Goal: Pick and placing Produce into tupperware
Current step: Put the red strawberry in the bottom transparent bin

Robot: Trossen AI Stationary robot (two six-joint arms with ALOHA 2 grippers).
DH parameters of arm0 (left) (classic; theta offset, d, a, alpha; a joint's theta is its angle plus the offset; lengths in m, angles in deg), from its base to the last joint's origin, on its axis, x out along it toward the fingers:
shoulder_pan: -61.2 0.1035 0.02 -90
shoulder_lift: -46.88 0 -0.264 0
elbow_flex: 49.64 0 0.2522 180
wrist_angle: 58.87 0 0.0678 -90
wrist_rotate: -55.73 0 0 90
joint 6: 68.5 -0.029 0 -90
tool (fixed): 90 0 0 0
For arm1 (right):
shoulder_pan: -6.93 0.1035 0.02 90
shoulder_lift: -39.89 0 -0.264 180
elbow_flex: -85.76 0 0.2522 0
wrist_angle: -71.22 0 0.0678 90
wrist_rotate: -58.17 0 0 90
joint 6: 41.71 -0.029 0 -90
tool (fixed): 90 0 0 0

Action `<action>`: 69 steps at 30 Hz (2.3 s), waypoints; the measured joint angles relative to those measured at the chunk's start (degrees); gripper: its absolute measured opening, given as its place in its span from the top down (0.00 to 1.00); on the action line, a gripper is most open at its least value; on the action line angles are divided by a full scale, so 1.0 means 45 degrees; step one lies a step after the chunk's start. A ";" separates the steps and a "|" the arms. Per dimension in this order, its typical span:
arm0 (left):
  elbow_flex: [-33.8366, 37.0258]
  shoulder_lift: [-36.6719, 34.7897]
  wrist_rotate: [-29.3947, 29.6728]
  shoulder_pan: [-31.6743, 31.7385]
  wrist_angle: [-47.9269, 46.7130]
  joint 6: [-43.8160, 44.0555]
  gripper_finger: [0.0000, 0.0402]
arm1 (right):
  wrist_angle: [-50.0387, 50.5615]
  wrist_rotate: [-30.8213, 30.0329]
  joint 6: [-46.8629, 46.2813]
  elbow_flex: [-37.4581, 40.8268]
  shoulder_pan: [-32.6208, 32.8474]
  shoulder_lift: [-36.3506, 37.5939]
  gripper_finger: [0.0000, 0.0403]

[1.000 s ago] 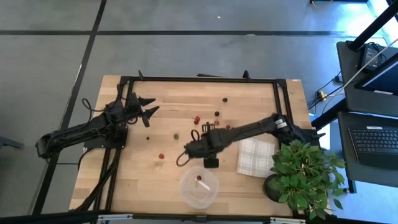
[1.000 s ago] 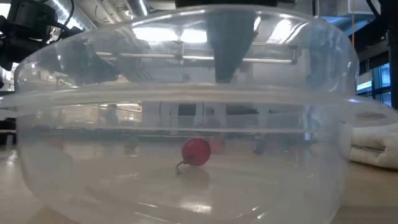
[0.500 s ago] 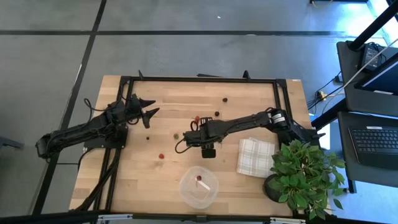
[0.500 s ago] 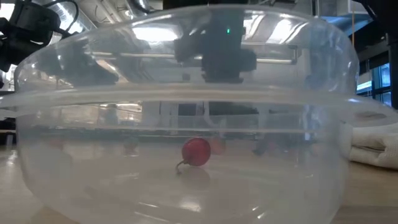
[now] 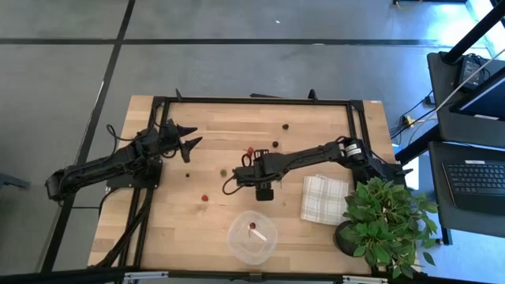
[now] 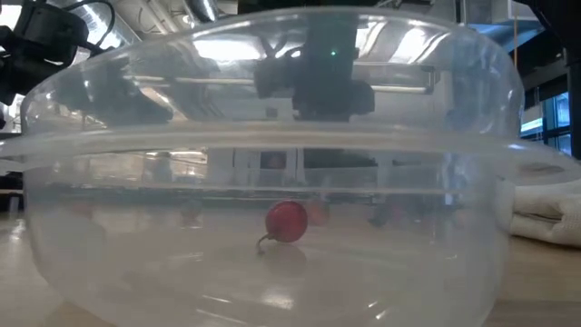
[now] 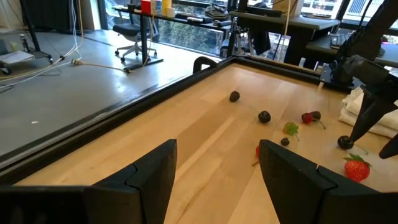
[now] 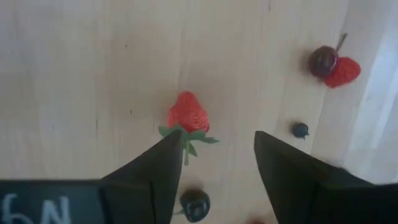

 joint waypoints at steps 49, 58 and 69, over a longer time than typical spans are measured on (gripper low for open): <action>0.0019 0.0000 0.0000 0.0004 -0.0116 0.0000 0.45 | -0.0865 0.0783 -0.0736 0.0337 -0.0036 -0.0806 0.29; 0.0019 -0.0003 0.0000 0.0003 -0.0179 0.0000 0.45 | -0.1654 0.0759 -0.0713 0.1608 -0.0093 -0.0733 0.38; 0.0019 -0.0005 0.0000 0.0002 -0.0185 0.0000 0.45 | -0.1908 0.0840 -0.0032 0.1399 -0.0201 -0.0797 0.41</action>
